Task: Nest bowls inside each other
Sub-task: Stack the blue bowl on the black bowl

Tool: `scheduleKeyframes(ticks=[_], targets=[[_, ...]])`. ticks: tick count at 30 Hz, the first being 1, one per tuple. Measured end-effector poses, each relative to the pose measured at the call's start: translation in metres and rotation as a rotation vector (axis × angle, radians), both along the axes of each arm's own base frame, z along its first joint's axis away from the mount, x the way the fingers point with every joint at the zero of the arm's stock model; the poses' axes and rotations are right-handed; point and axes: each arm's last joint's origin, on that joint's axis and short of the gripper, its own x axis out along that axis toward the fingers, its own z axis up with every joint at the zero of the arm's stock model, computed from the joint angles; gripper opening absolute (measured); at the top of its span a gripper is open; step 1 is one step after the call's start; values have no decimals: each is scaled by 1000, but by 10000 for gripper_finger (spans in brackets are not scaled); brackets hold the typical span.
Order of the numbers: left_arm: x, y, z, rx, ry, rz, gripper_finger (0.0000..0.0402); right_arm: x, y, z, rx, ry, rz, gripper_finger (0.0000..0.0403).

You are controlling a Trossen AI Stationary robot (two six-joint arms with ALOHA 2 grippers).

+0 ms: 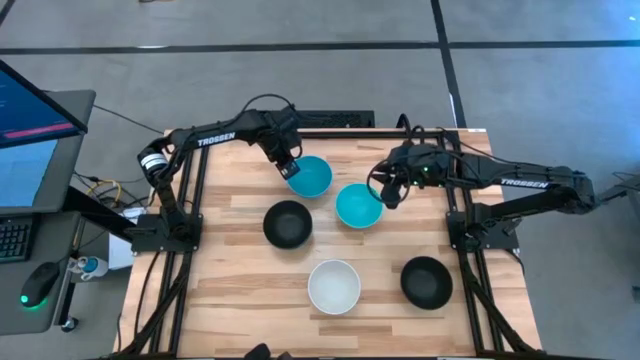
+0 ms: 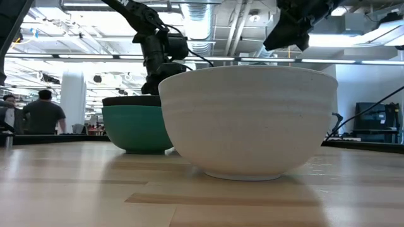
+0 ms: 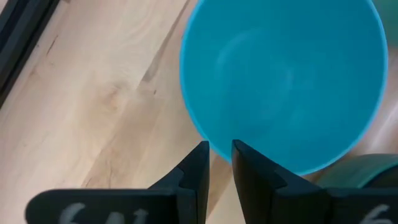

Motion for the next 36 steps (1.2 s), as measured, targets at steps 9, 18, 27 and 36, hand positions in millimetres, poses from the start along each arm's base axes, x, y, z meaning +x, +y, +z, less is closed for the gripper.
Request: scheduleKeyframes(ticks=[9,18,27,36], targets=[[0,1,0,-21,-21,-6,59,2,5,2,-10,-25,32,124],[2,2,-5,-22,-12,-22,59,5,5,7,-38,-72,40,124],[13,7,-36,-95,31,-33,59,5,4,6,-39,-60,40,124],[16,8,-36,-96,18,-41,59,2,4,2,-28,-19,32,124]])
